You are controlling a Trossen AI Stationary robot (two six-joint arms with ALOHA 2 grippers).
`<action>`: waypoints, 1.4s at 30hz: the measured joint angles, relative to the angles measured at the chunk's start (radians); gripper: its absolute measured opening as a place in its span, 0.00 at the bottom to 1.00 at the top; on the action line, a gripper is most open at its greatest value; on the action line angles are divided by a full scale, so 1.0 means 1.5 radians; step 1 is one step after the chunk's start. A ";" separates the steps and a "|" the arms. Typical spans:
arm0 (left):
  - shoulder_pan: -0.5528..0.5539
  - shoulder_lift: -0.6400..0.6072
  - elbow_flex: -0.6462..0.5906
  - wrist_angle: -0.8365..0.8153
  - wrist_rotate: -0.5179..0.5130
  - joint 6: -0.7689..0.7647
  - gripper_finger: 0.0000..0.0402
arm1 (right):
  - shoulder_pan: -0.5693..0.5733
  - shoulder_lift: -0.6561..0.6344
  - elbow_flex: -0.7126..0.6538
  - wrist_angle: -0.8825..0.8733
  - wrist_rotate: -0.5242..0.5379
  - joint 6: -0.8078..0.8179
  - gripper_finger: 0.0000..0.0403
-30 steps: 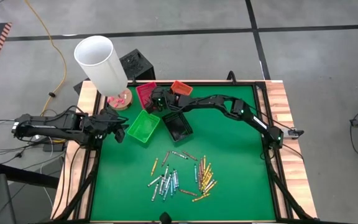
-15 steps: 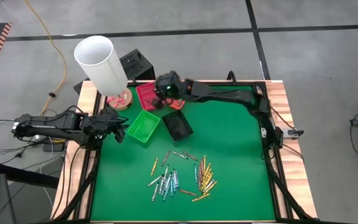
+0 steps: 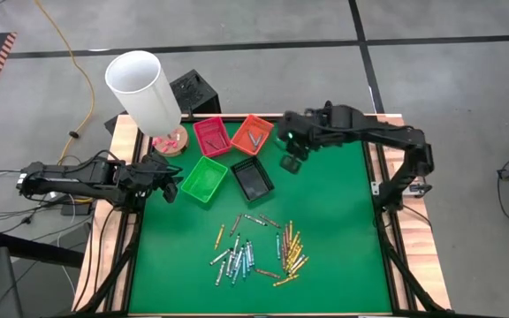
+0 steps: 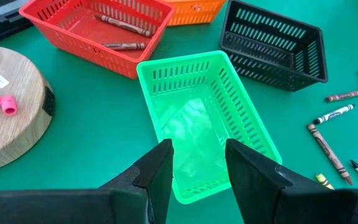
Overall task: Sort crayons
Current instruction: Put the brown crayon into the red bin
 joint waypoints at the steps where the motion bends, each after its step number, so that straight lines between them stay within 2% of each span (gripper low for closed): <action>1: 0.000 0.000 0.000 0.000 0.000 -0.002 0.34 | 0.016 -0.008 -0.014 -0.022 0.020 0.024 0.19; 4: 0.000 0.000 0.000 0.000 0.000 -0.008 0.34 | 0.069 -0.037 -0.081 -0.048 0.063 0.105 0.19; 10: 0.000 0.000 0.000 0.000 0.000 -0.009 0.34 | 0.176 -0.108 -0.284 0.006 0.082 0.257 0.19; 15: 0.000 0.000 0.000 0.000 0.000 -0.009 0.34 | 0.248 -0.145 -0.461 0.189 0.083 0.335 0.19; 20: 0.000 0.000 0.000 0.000 -0.002 -0.002 0.34 | 0.283 -0.126 -0.579 0.436 0.083 0.318 0.19; 24: 0.000 0.000 0.000 0.000 -0.003 -0.002 0.34 | 0.285 -0.080 -0.625 0.608 0.083 0.270 0.19; 30: 0.000 0.000 0.000 0.000 -0.003 -0.002 0.34 | 0.284 0.010 -0.629 0.758 0.081 0.197 0.19; 34: 0.000 0.000 0.000 0.000 -0.003 -0.002 0.34 | 0.284 0.057 -0.629 0.818 0.063 0.192 0.19; 42: 0.000 0.000 0.000 0.000 -0.004 -0.004 0.34 | 0.286 0.120 -0.629 0.854 0.043 0.196 0.19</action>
